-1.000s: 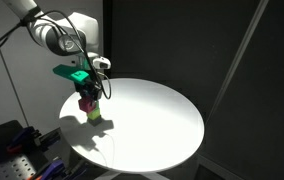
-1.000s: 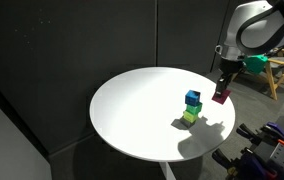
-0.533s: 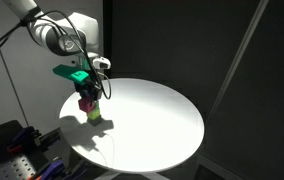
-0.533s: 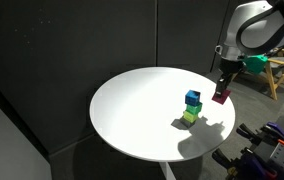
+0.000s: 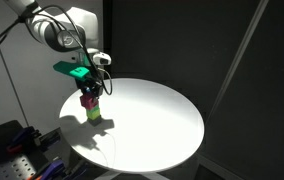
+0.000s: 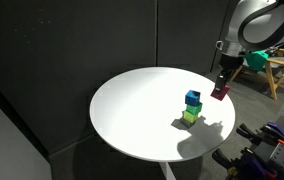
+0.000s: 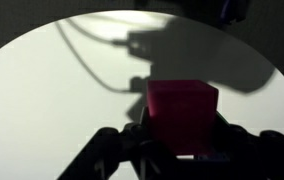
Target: Put the pink block on the blue block
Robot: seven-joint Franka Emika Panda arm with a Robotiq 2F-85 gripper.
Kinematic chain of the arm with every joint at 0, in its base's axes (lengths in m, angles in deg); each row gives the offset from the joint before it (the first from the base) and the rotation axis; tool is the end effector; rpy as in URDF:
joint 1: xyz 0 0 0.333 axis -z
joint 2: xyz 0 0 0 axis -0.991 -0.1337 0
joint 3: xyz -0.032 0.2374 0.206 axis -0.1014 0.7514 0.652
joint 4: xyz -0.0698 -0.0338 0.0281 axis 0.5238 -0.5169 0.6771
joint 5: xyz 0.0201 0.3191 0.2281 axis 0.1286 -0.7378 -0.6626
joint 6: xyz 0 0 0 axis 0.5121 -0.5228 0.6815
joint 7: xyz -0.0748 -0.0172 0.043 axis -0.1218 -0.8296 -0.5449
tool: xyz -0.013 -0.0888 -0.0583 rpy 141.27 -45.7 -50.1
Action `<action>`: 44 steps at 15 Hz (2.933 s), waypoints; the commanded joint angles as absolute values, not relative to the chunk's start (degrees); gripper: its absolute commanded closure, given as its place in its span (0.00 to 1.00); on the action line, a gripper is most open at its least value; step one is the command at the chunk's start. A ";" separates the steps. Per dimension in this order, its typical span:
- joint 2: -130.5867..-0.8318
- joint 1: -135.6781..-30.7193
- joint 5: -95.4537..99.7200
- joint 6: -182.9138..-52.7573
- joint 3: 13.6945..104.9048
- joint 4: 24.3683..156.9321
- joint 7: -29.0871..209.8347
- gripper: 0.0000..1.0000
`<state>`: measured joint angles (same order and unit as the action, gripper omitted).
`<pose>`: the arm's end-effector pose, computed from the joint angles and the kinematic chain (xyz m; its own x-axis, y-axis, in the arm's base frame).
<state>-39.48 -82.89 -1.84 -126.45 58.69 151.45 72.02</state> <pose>0.4088 -0.0276 0.2913 0.9877 0.1561 0.0007 0.1561 -0.9874 -0.0249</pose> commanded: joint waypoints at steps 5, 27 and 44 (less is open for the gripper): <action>-34.88 -82.38 0.18 -118.21 59.53 148.68 72.25 0.70; -40.17 -84.81 0.76 -114.22 64.23 139.21 73.01 0.70; -47.49 -86.20 0.88 -112.01 66.71 132.84 73.15 0.70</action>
<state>-46.26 -85.92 -0.12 -114.27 66.40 135.34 72.15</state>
